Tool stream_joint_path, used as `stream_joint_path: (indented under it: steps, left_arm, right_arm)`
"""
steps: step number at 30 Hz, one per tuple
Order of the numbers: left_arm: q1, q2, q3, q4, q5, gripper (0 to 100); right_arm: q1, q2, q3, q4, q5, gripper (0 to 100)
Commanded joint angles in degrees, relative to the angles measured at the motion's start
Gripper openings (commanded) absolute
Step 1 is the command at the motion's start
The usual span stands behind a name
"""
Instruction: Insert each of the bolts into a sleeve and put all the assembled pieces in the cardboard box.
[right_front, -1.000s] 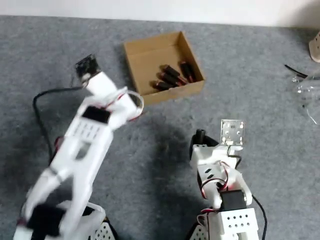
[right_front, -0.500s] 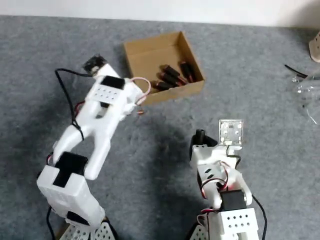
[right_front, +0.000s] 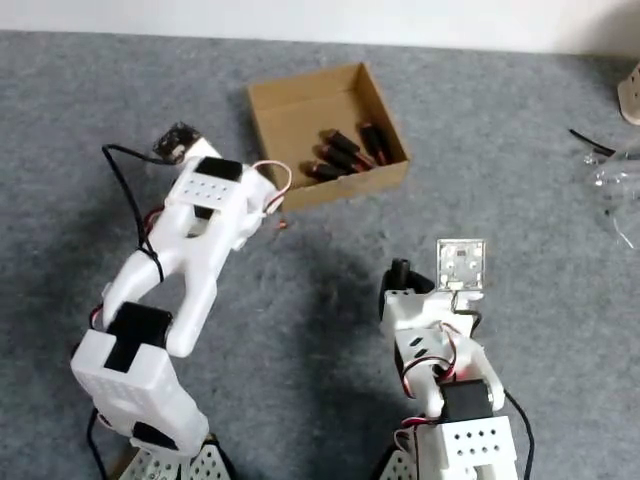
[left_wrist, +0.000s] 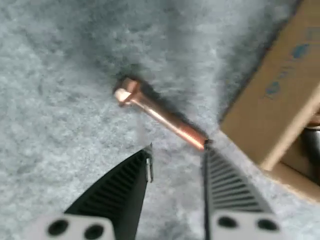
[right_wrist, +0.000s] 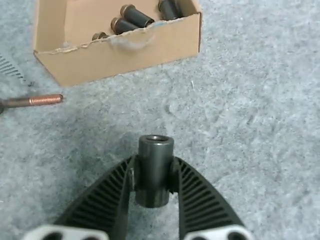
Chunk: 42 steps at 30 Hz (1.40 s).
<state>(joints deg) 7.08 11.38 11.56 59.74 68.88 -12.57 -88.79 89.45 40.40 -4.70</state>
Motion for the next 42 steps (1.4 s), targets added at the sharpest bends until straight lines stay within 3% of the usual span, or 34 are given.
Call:
stream_joint_path:
  steps: [1, 11, 21, 31, 34, 42]
  left_arm:
    - [-0.9, -0.4, 1.3, -0.9, 2.2, 17]
    - [-4.8, -0.3, 3.6, -1.3, 2.7, 16]
    - [-5.1, -0.3, 14.9, -17.6, 2.7, 16]
    - [-4.7, 2.1, 13.2, -19.1, 3.3, 16]
    - [-4.7, 6.7, 6.5, -15.9, 4.0, 16]
    - [-4.8, 17.8, -11.1, 2.7, 6.6, 16]
  right_arm:
    - [0.7, -0.7, -0.6, -2.5, 0.7, 0.4]
    - [0.7, -0.7, -0.5, -2.5, 0.7, 0.4]
    - [0.7, -0.8, 2.9, -6.1, 0.8, 0.4]
    - [0.7, -0.8, 3.9, -6.7, 0.8, 0.4]
    - [0.7, -0.8, 3.9, -6.7, 0.8, 0.4]
    - [0.7, -0.8, 3.9, -6.7, 0.8, 0.4]
